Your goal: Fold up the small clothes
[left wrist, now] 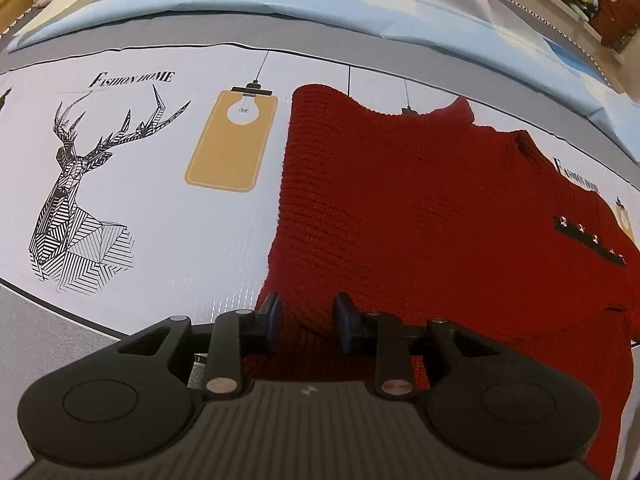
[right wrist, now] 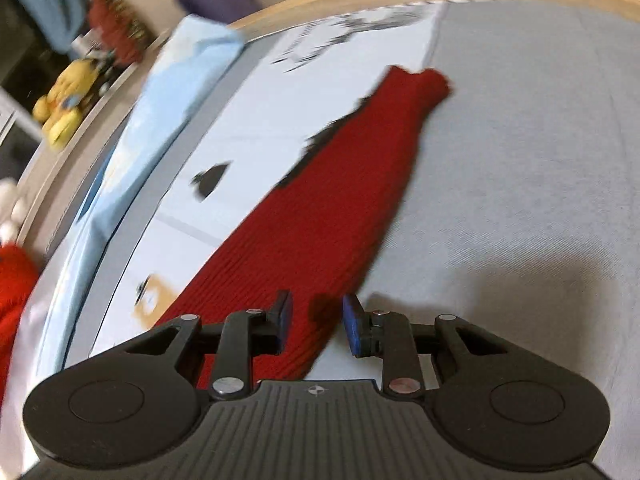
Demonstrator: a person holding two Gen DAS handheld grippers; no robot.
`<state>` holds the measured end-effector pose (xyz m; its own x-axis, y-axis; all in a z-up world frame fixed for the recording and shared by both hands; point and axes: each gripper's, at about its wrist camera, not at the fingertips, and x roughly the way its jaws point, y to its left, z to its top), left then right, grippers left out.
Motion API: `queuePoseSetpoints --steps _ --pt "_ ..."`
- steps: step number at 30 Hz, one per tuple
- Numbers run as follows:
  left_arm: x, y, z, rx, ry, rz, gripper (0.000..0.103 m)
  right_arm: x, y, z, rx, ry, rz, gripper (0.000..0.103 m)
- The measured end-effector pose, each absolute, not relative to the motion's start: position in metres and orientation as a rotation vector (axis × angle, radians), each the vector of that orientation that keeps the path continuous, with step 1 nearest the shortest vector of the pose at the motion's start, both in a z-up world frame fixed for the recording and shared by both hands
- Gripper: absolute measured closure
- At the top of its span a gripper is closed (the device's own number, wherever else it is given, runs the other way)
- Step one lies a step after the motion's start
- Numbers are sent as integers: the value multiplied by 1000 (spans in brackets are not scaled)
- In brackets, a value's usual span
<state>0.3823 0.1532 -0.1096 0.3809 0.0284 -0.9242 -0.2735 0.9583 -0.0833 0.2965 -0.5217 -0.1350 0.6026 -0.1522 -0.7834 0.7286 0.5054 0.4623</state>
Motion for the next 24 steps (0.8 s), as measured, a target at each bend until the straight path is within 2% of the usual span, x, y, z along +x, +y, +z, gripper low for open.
queuePoseSetpoints --steps 7,8,9,10,13,16,19,22,24 --pt "380 157 -106 -240 1168 186 72 306 -537 -164 992 688 -599 74" --pt "380 159 -105 -241 1167 189 72 306 -538 -163 979 682 -602 76" --pt "379 161 -104 -244 1164 192 72 306 -539 -163 964 677 -609 88" --pt "379 163 -103 -247 1161 195 72 307 -538 -162 946 669 -622 93" --pt "377 170 -97 -259 1150 201 72 310 -530 -140 846 624 -665 94" --pt "377 176 -91 -274 1133 210 72 336 -463 -77 467 500 -574 94" --pt "377 180 -88 -289 1124 218 72 338 -347 -26 93 338 -268 94" --pt "377 182 -86 -308 1123 218 72 305 -219 -20 -194 247 166 93" --pt "376 184 -83 -330 1121 217 72 284 -162 -38 -247 316 406 91"
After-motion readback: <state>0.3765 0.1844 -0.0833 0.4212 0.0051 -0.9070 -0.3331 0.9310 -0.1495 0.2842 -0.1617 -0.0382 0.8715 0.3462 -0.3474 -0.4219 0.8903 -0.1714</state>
